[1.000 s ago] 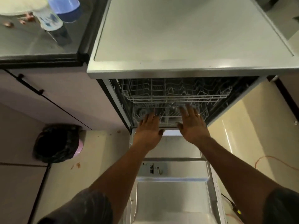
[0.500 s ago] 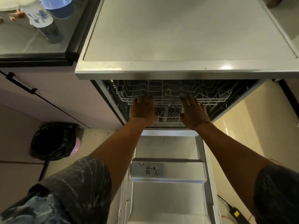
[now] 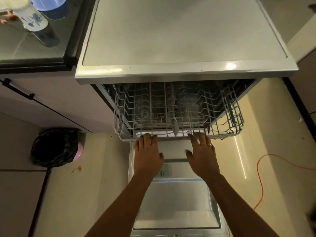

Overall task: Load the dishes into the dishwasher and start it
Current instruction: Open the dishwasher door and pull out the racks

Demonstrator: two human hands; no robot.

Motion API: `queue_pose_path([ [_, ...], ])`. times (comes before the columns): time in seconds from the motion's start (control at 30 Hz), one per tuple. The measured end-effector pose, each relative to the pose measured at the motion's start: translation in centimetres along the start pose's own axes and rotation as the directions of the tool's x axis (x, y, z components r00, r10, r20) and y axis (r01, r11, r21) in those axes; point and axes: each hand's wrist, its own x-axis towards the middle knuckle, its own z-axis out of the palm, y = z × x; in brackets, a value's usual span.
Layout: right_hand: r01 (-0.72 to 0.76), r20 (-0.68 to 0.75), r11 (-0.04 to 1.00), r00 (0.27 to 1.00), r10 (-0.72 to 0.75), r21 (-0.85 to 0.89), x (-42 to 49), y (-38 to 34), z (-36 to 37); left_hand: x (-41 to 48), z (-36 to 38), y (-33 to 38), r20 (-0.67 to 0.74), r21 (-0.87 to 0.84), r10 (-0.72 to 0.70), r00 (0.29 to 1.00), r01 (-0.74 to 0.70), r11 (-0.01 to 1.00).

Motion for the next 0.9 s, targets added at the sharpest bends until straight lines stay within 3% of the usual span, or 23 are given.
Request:
queue_pose_path([
  [0.13,-0.003,0.009,0.998,1.000,0.002,0.067,-4.8,0.3,1.3,-3.9,1.3,-0.6,-0.050,-0.017,-0.014,0.999,0.013,1.000],
  [0.37,-0.012,-0.066,0.988,0.998,0.023,0.153,-9.5,0.4,3.0,-8.8,1.9,-0.8,-0.003,-0.056,0.022,1.000,-0.022,0.998],
  [0.57,0.000,-0.073,0.993,0.997,0.009,0.119,-10.2,0.6,3.4,-9.8,2.1,-1.0,-0.004,-0.054,0.036,0.999,-0.036,0.998],
  [0.9,0.003,0.219,0.999,0.976,0.008,-0.047,-10.5,-0.8,-1.0,-11.5,-2.6,-1.7,0.203,-0.010,0.063,0.977,-0.063,0.998],
])
